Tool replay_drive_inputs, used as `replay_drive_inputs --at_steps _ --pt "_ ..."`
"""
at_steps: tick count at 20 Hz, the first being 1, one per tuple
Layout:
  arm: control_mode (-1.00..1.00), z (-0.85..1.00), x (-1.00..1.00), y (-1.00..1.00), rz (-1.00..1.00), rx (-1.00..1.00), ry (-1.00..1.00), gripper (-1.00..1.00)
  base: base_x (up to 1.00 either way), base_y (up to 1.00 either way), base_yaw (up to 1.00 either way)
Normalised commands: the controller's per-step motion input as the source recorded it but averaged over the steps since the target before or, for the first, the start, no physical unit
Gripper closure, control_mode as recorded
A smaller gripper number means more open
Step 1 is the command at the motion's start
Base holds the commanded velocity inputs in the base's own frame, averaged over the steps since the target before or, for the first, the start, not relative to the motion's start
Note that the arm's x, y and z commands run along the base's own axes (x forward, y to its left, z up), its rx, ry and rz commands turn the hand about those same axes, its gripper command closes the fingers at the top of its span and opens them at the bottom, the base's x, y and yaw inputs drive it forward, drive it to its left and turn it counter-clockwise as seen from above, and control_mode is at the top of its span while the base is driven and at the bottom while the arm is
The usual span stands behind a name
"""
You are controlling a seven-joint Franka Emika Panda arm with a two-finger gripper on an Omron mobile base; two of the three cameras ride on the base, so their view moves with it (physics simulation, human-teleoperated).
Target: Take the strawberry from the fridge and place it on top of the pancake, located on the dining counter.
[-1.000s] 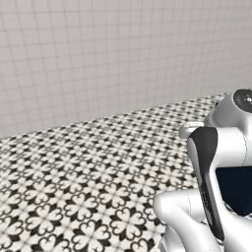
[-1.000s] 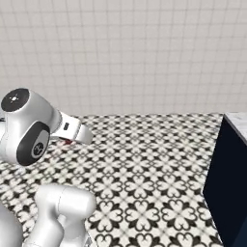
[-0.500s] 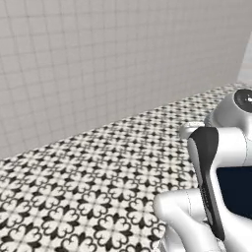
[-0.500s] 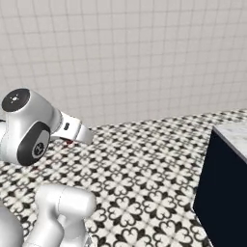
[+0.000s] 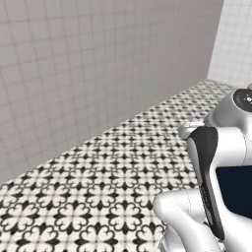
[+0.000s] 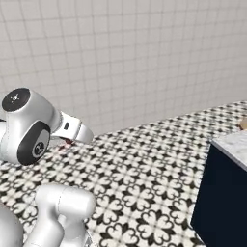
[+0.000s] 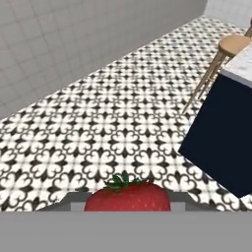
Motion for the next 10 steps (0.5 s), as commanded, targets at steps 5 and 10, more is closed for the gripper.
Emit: replay_drive_inputs --at_steps 5,10 --pt "1.0 0.0 0.0 0.0 0.0 0.0 0.0 1.0 0.9 0.31 -0.44" --pt "1.0 0.0 0.0 0.0 0.0 0.0 0.0 1.0 0.91 0.48 -0.46"
